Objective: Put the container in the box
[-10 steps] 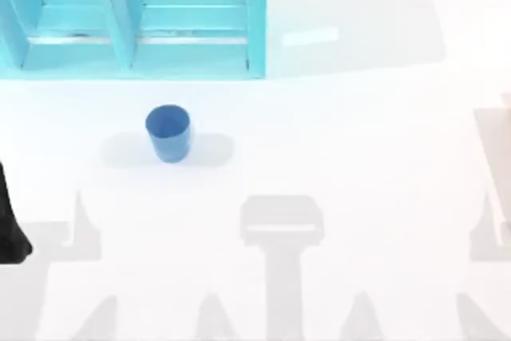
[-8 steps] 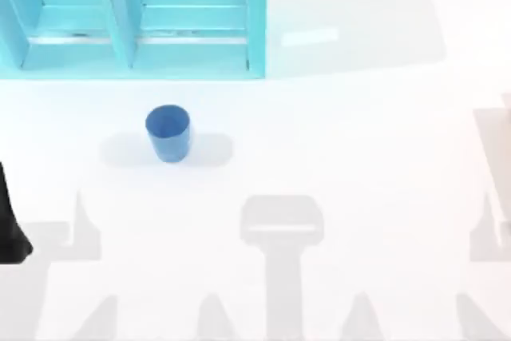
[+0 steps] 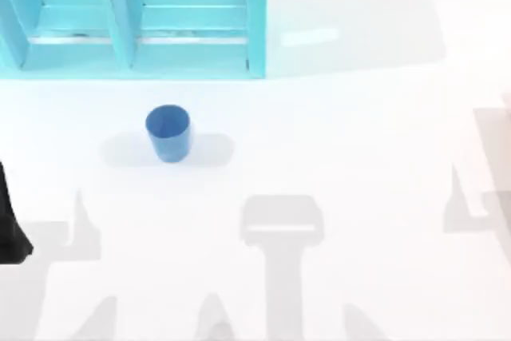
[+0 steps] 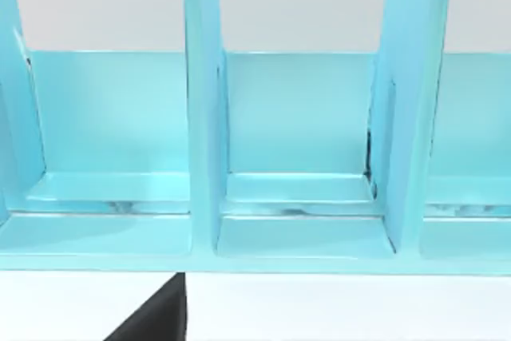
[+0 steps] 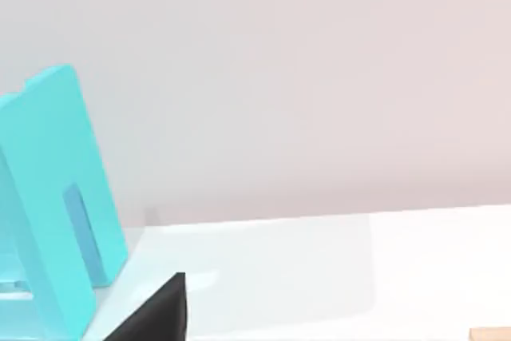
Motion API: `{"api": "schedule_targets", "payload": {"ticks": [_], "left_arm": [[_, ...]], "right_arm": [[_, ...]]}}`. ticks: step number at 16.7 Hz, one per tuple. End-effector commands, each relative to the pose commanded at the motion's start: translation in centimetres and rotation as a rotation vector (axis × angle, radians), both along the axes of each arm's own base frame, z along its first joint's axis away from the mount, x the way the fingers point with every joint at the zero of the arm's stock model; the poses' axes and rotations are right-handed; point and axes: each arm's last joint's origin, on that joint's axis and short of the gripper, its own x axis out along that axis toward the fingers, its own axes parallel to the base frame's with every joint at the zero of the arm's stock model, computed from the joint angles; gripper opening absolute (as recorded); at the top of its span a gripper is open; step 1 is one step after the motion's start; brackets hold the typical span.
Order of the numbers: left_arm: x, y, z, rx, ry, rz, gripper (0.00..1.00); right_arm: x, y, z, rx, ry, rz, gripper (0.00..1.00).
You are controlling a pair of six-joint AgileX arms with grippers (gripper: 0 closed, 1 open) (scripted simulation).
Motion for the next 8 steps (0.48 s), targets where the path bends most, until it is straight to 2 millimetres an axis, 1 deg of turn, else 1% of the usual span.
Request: {"api": "schedule_targets", "payload": {"ticks": [2,4,6,8], "left_arm": [[0.0,0.0,0.0,0.000,0.000,0.000,1.00],[0.0,0.0,0.0,0.000,0.000,0.000,1.00],[0.0,0.0,0.0,0.000,0.000,0.000,1.00],[0.0,0.0,0.0,0.000,0.000,0.000,1.00]], "right_arm": [[0.7,1.0,4.2,0.045,0.034,0.067,1.00],[2.2,2.4,8.9,0.076,0.080,0.135,1.00],[4.8,4.4,13.2,0.091,0.141,0.192,1.00],[7.6,6.9,16.2,0.098,0.208,0.232,1.00]]}}
